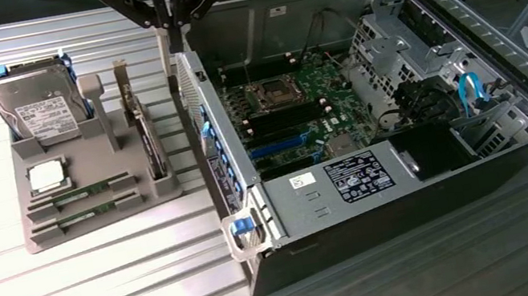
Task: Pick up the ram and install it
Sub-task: 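Reach for the ram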
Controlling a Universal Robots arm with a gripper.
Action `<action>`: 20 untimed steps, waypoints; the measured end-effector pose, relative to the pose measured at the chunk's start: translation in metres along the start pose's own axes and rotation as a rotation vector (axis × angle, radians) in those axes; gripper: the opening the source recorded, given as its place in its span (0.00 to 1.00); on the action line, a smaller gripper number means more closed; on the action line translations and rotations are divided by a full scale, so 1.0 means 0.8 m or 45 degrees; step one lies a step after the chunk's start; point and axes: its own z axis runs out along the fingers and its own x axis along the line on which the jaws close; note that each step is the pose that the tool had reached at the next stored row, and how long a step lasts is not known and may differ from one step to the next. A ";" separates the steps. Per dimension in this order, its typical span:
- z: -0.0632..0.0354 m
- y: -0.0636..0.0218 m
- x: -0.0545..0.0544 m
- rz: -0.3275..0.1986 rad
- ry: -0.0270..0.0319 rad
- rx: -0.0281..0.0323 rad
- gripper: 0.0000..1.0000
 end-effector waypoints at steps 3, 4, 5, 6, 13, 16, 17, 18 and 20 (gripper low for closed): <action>0.000 0.000 0.003 0.000 0.0000 -0.0001 0.11; 0.000 0.000 0.004 0.000 -0.0001 -0.0001 0.11; 0.000 0.000 0.004 0.000 0.0000 0.0000 0.11; 0.000 0.000 0.006 0.000 -0.0001 -0.0001 0.11; 0.000 -0.001 0.014 0.000 -0.0001 -0.0001 0.11; 0.000 -0.001 0.018 0.000 -0.0001 -0.0001 0.11; 0.000 -0.002 0.020 0.000 -0.0001 -0.0001 0.11; 0.000 -0.002 0.022 0.000 -0.0001 -0.0001 0.11; 0.000 -0.002 0.024 0.000 -0.0001 -0.0001 0.11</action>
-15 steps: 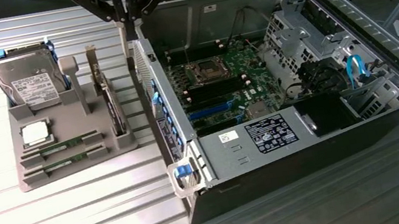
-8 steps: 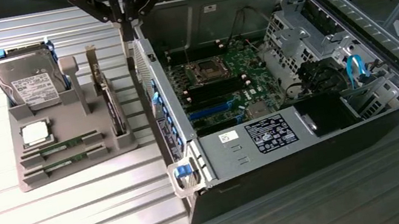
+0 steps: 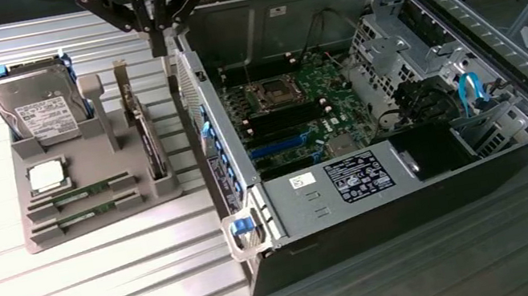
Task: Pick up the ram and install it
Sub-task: 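Reach for the ram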
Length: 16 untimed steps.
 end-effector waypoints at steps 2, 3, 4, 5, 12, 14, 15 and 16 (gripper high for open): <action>0.000 0.000 0.002 0.000 0.0001 0.0001 0.11; 0.000 0.000 0.004 0.000 0.0001 0.0000 0.11; 0.000 0.000 0.005 0.000 0.0001 0.0000 0.11; 0.000 0.000 0.006 0.000 0.0000 0.0000 0.11; 0.000 -0.001 0.014 0.000 0.0000 0.0000 0.11; 0.000 -0.001 0.017 0.000 0.0000 0.0000 0.11; 0.000 -0.001 0.018 0.000 0.0000 0.0000 0.11; 0.000 -0.001 0.019 0.000 0.0000 0.0000 0.11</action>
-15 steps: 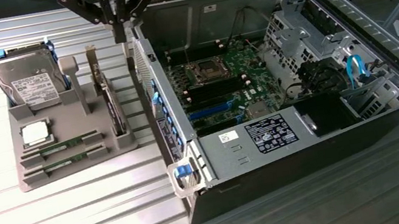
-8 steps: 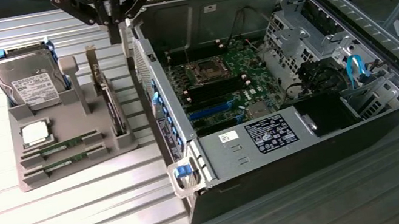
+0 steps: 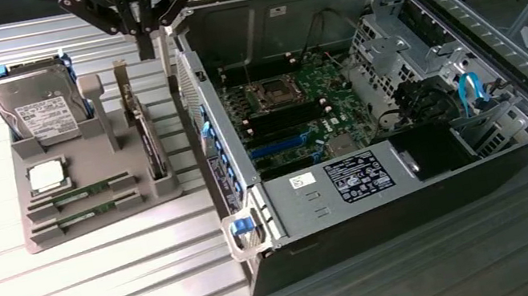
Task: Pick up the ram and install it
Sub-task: 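Reach for the ram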
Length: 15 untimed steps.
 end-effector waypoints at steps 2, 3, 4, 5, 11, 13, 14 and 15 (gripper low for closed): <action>0.000 0.000 0.002 0.000 0.0001 0.0000 0.11; 0.000 0.000 0.003 0.000 0.0000 0.0000 0.11; 0.000 0.000 0.004 0.000 0.0000 0.0000 0.11; 0.000 0.000 0.005 0.000 0.0001 0.0000 0.11; 0.000 -0.001 0.010 0.000 0.0001 0.0001 0.11; 0.000 -0.001 0.012 0.000 0.0001 0.0000 0.11; 0.000 -0.001 0.013 0.000 0.0001 0.0001 0.11; 0.000 -0.001 0.014 0.000 0.0001 0.0001 0.11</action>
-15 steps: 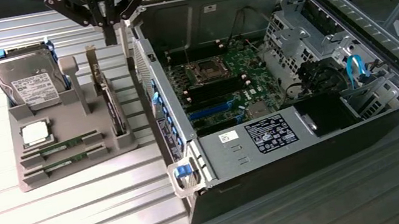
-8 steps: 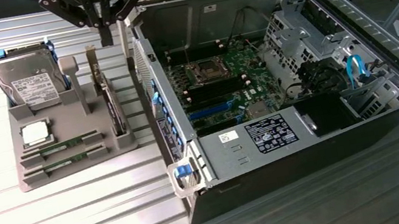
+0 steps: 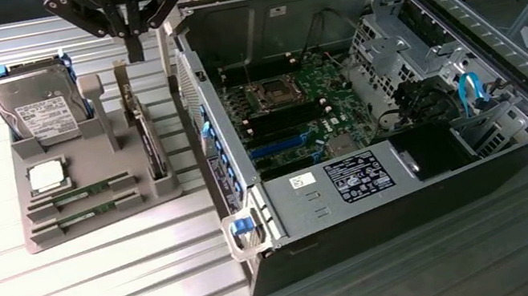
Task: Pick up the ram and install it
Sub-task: 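Reach for the ram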
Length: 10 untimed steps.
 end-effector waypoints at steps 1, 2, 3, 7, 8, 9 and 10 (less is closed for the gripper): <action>0.000 0.000 0.001 0.000 0.0000 0.0000 0.11; 0.000 0.000 0.002 0.000 -0.0001 0.0000 0.11; 0.000 0.000 0.003 0.000 -0.0001 -0.0001 0.11; 0.000 -0.001 0.006 0.000 -0.0001 -0.0001 0.11; 0.000 -0.001 0.007 0.000 -0.0001 -0.0001 0.11; 0.000 -0.001 0.008 0.000 0.0000 0.0000 0.11; 0.000 -0.001 0.009 0.000 0.0000 0.0000 0.11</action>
